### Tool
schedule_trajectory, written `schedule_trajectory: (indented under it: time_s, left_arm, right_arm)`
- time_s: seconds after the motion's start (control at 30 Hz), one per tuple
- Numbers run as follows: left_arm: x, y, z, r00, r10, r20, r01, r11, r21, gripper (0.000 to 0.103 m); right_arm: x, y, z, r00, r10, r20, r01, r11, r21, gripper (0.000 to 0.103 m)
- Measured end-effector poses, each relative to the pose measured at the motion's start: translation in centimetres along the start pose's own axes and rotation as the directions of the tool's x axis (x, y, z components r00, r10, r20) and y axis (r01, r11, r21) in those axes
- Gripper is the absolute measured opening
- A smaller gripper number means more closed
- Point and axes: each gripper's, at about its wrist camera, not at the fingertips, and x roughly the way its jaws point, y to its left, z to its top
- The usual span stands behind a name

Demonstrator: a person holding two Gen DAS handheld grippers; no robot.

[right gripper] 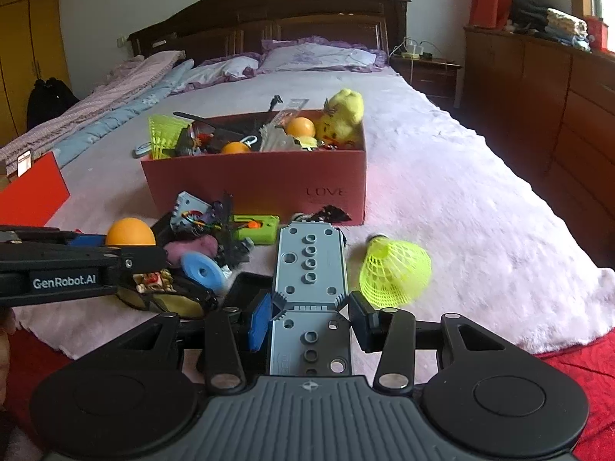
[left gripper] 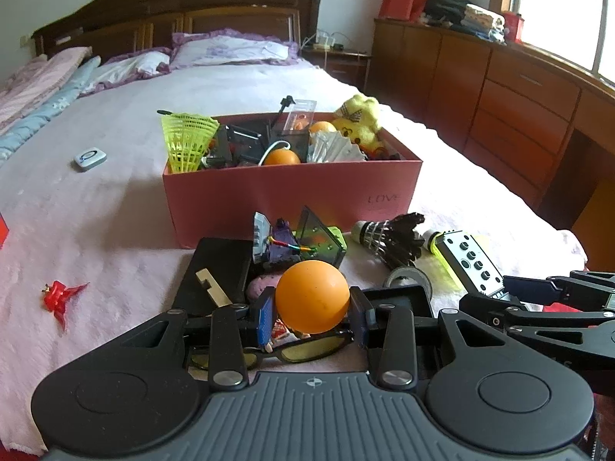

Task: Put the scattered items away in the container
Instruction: 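Lift the grey plate and orange ball with both tools toward the pink box, then open the right tool over the pink box while the left releases the ball inside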

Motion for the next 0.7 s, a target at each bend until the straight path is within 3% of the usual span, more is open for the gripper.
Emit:
schedule_trajectory:
  time_s: [0.37, 0.7]
  left_arm:
    - [0.5, 1.0, 2.7, 1.000, -0.007, 0.027, 0.008, 1.000, -0.010, 0.040]
    - [3.3, 1.6, 9.5, 0.994, -0.023, 0.104, 0.019, 0.999, 0.047, 0.040]
  right_arm:
    - [0.6, 0.7, 3.5, 0.998, 0.038, 0.040, -0.038, 0.999, -0.008, 0.046]
    - [3.0, 0.8, 9.6, 0.991, 0.066, 0.114, -0.061, 0.997, -0.044, 0.046]
